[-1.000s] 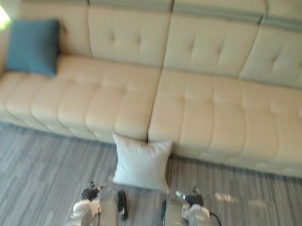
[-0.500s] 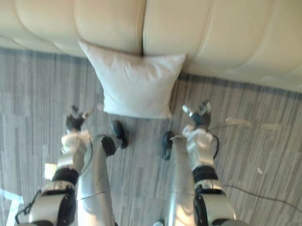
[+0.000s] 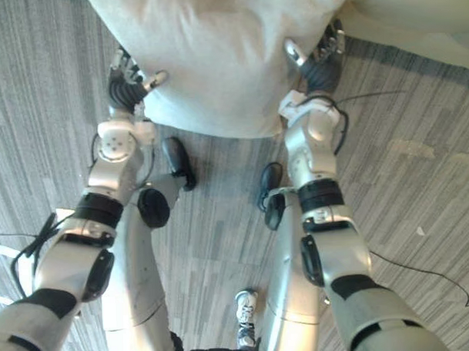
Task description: Pick up cushions and gather them together orderly.
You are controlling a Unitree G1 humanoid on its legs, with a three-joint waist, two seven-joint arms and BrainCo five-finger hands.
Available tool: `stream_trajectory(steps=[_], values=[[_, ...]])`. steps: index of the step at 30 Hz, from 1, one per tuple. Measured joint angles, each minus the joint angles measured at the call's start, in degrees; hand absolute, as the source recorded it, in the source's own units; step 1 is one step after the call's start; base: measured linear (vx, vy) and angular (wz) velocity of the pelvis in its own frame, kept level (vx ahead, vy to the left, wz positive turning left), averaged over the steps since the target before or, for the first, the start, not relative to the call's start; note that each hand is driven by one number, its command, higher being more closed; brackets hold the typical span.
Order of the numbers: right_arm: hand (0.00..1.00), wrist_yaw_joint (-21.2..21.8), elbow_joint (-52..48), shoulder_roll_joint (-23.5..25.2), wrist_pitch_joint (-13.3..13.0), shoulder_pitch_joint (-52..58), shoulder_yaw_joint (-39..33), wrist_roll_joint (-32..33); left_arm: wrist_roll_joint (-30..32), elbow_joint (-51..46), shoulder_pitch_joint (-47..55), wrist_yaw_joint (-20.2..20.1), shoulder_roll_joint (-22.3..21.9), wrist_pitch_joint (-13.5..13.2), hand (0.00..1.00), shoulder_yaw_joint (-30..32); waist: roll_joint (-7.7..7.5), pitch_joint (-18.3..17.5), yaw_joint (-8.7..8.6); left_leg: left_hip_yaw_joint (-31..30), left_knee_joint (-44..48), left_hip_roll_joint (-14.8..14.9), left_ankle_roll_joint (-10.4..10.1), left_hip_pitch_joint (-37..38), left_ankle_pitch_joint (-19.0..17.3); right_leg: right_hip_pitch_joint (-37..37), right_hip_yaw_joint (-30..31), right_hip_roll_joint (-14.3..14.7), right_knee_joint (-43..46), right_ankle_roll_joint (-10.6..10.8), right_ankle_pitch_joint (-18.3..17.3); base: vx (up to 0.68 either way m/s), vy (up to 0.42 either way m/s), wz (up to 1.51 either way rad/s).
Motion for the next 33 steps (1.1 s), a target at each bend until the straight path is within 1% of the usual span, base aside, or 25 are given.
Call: stream_trajectory(steps=[1,4,6,9,12,13,15,16,17,19,21,22,25,27,28,29,30,33], values=[[1.0,-0.1,0.0,0.3,-0.3,-0.2,0.1,0.6,0.0,-0.4,0.0,0.6,-0.4,0.0,1.0,-0.2,0.01,0.0,-0.02,0.0,-0.1,-0.2,0.1,-0.1,0.1,0.0,0.0,-0.2,0.0,-0.1,-0.1,-0.02,0.038,0.13],[1.0,-0.2,0.0,0.9,-1.6,-0.3,0.5,4.1,-0.7,-1.7,-0.2,2.0,-1.4,0.0,1.0,-0.8,0.01,0.0,-0.14,0.0,-0.8,-1.0,0.3,0.0,0.6,0.0,0.0,-0.7,-0.1,-0.2,-0.1,-0.02,0.04,0.15],[1.0,-0.1,0.0,1.1,-1.7,-0.2,1.2,7.0,-4.0,-2.7,-0.2,3.0,-1.5,0.0,1.0,-0.8,0.01,0.0,-0.21,0.0,-0.9,-1.2,0.4,0.2,0.8,0.2,0.1,-0.7,0.0,-0.2,-0.1,-0.02,0.028,0.05],[1.0,-0.1,0.3,1.1,-1.7,-0.1,1.5,10.7,-9.7,-2.8,-0.1,3.0,-1.4,0.0,1.0,-0.6,0.04,-0.1,-0.33,0.0,-1.3,-1.7,0.3,1.5,1.1,1.4,0.1,-0.7,-0.1,-0.2,-0.1,-0.01,0.017,0.03],[1.0,0.2,0.4,1.3,-1.9,0.0,1.7,11.6,-12.6,-4.0,1.1,3.0,-1.5,-0.1,1.0,-0.6,0.05,-0.3,-0.5,0.0,-2.0,-1.9,0.1,3.5,1.4,3.3,0.0,-0.7,-0.7,-0.3,0.0,-0.01,0.009,0.01],[1.0,0.5,0.4,1.3,-2.3,0.1,1.7,11.6,-13.4,-5.4,2.2,3.0,-1.6,-0.7,1.0,-0.5,0.05,-0.4,-0.56,-0.1,-2.3,-1.9,0.0,4.4,1.4,4.3,-0.1,-0.6,-1.1,-0.4,0.0,0.0,0.0,0.0],[1.0,0.5,0.3,1.6,-2.4,0.7,1.6,11.8,-14.5,-6.5,3.3,3.0,-2.4,-1.0,1.0,-0.4,0.04,-0.5,-0.62,-0.3,-3.3,-1.7,-0.2,6.3,1.8,6.4,-0.6,-0.6,-2.0,-0.4,0.1,0.0,0.0,0.0],[1.0,0.6,-0.2,2.1,-2.9,2.6,1.6,11.8,-14.8,-6.5,4.5,3.0,-3.7,-1.5,1.0,-0.2,0.0,-2.0,-0.67,-0.6,-3.7,-1.7,-0.3,6.4,1.8,6.7,-0.9,-0.6,-2.5,-0.5,0.1,0.0,0.0,0.0],[1.0,0.7,-0.9,2.8,-3.9,4.5,1.6,11.7,-15.0,-6.7,5.9,3.0,-4.8,-2.5,1.0,-0.2,0.0,-4.0,-0.55,-0.7,-3.9,-1.6,-0.4,6.0,1.8,6.3,-1.1,-0.6,-2.8,-0.5,0.1,0.0,0.0,0.0],[1.0,0.7,-3.8,3.9,-4.3,6.7,1.4,11.7,-16.0,-8.5,7.2,3.0,-6.1,-3.7,1.0,0.0,0.01,-3.9,-0.63,-0.7,-4.0,-1.4,-0.4,7.8,1.9,8.3,-1.4,-0.6,-3.4,-0.5,0.2,0.0,0.012,-0.03],[1.0,0.7,-6.4,4.9,-4.6,9.8,1.0,11.6,-16.3,-10.7,9.2,3.0,-7.5,-4.1,1.0,0.0,0.01,-3.9,-0.76,-0.7,-4.9,-1.1,-0.5,10.8,1.9,11.7,-1.9,-0.5,-4.7,-0.5,0.2,0.01,0.015,-0.05],[1.0,0.7,-7.9,5.6,-5.1,11.7,1.0,11.5,-16.6,-12.2,10.9,3.0,-8.3,-4.8,1.0,0.0,0.01,-4.0,-0.91,-0.7,-6.0,-1.1,-0.5,12.8,1.9,13.8,-2.2,-0.4,-5.8,-0.6,0.3,0.02,0.002,-0.05],[1.0,1.1,-14.5,8.3,-6.8,19.5,1.1,10.7,-16.8,-17.5,17.3,2.8,-10.8,-6.5,1.0,-0.6,0.0,-4.0,-1.05,-0.5,-10.7,-1.1,-1.5,21.6,2.5,22.5,-2.9,0.2,-10.9,-0.9,1.5,0.03,-0.014,-0.09],[1.0,2.3,-20.2,10.3,-8.4,25.9,1.2,10.2,-16.8,-21.2,21.6,2.1,-12.2,-8.0,1.0,-1.6,-0.03,-4.0,-1.1,-0.3,-15.5,-1.8,-2.5,29.0,3.1,29.8,-3.6,0.4,-15.8,-1.3,2.5,0.05,-0.049,-0.03],[1.0,2.7,-21.8,11.0,-9.0,28.0,1.2,10.0,-16.9,-22.9,23.3,1.6,-12.7,-8.2,1.0,-2.0,-0.04,-4.0,-1.22,-0.3,-17.2,-2.1,-2.9,32.0,3.5,32.8,-4.0,0.4,-17.6,-1.5,2.9,0.06,-0.053,0.03],[1.0,2.9,-24.1,12.0,-9.5,31.4,1.4,9.7,-16.9,-25.2,25.9,1.3,-13.5,-8.7,1.0,-2.8,-0.05,-4.5,-1.57,-0.3,-19.4,-2.3,-3.3,35.9,4.1,36.8,-4.6,0.4,-20.2,-1.6,3.3,0.09,-0.061,0.06],[1.0,3.3,-26.0,12.7,-10.2,35.2,1.7,8.6,-17.0,-26.7,28.7,0.8,-14.2,-9.6,1.0,-4.0,-0.09,-6.7,-1.77,-0.3,-21.8,-2.8,-3.4,38.0,4.3,39.2,-5.2,0.4,-22.5,-1.6,3.6,0.09,-0.047,0.09],[1.0,4.0,-31.5,13.3,-10.7,45.0,2.4,8.0,-18.2,-30.9,35.7,-2.2,-15.4,-10.1,1.0,-7.3,-0.16,-9.1,-2.03,0.1,-28.3,-3.7,-4.1,48.3,5.3,49.8,-6.2,0.5,-29.9,-1.2,4.8,0.16,-0.047,0.08]])
